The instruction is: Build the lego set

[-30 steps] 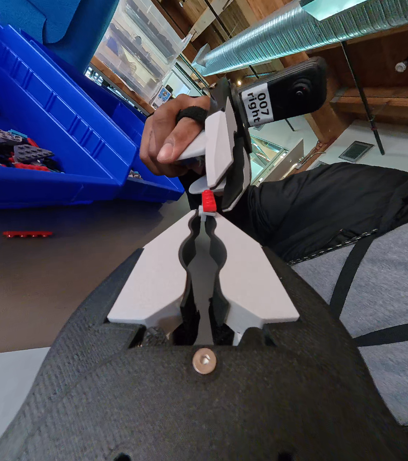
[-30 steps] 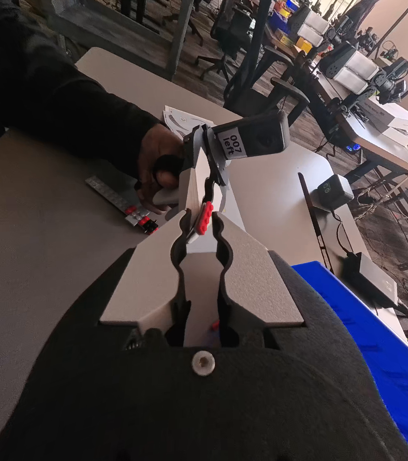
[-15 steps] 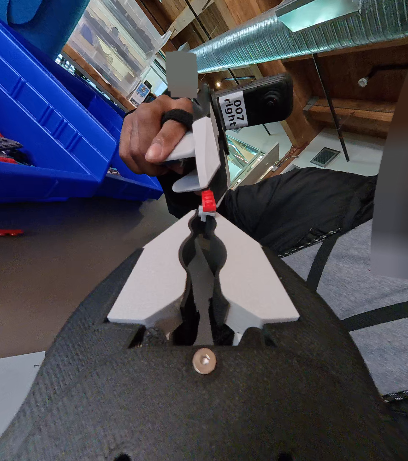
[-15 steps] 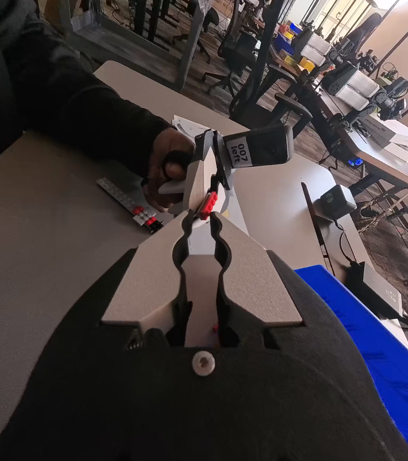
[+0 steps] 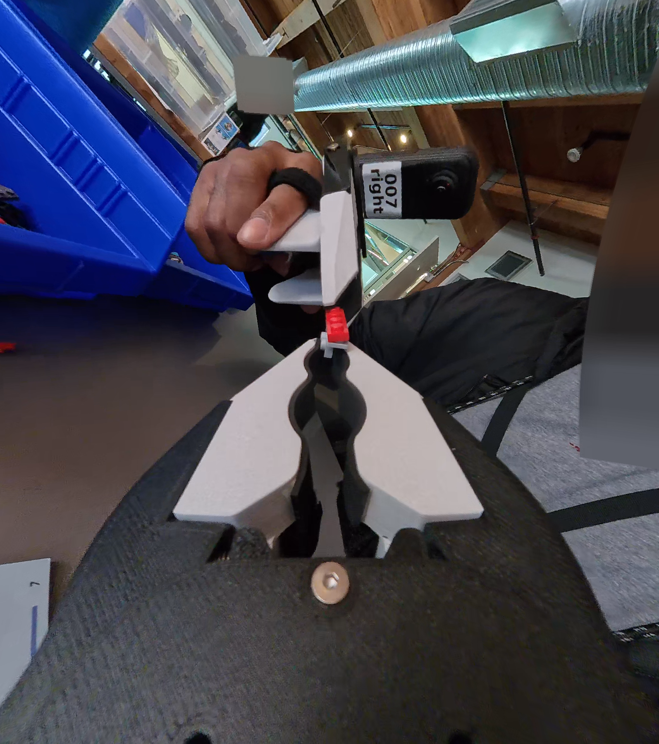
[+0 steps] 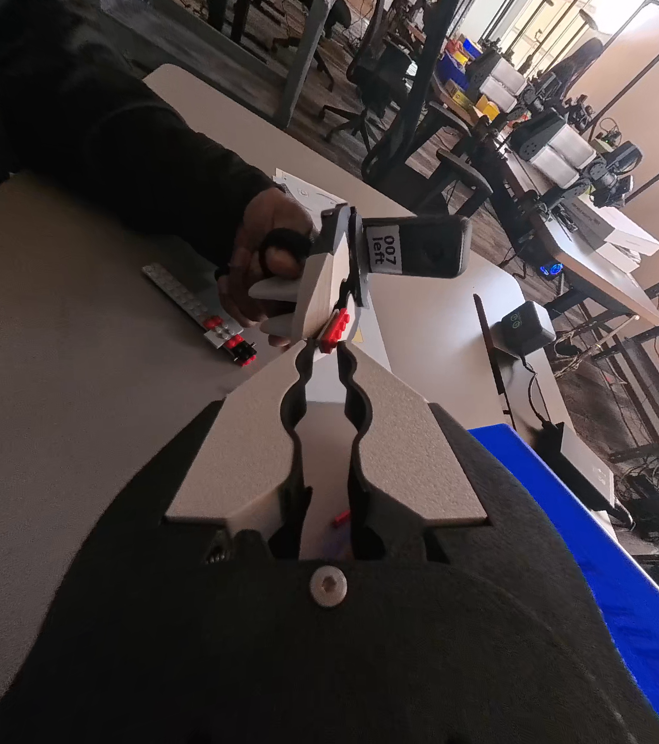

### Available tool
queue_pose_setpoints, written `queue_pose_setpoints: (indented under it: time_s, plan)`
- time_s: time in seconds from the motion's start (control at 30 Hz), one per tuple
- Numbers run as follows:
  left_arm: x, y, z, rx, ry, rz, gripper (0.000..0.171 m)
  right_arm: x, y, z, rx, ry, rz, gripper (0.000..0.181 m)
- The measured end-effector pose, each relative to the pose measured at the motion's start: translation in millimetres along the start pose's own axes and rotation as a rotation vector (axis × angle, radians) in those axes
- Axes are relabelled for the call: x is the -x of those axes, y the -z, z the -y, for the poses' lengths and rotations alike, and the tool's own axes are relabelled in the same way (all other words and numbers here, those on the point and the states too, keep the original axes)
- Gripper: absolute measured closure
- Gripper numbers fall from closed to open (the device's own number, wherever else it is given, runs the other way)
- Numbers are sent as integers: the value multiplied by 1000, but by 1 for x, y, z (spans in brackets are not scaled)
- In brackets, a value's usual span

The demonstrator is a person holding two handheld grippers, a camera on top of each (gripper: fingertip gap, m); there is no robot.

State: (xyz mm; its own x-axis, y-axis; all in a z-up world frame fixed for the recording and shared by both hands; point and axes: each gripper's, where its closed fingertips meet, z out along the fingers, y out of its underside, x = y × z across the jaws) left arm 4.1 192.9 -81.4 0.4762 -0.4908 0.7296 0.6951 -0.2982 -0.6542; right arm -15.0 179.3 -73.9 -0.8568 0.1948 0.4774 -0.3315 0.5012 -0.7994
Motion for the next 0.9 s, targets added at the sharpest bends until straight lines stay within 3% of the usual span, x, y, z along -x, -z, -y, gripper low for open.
queue_pose_setpoints:
  time_s: [0.37,0.5,0.7,0.8,0.9]
  plan:
    - [-1,-3,-1,-13,90,-38,170,-1,-1,-2,-3,25,-39,170]
    - [1,-2,0,-9,72,-9,159,-3,1,1,-22,10,-69,170]
    - [-4,10,9,-16,-113,51,145,-10,9,9,-96,-79,-139,170]
    - [-4,17,19,-51,-291,127,144,-6,12,12,-151,-151,-131,170]
    - [-14,19,24,-82,-374,103,145,-1,15,16,-206,-201,-111,170]
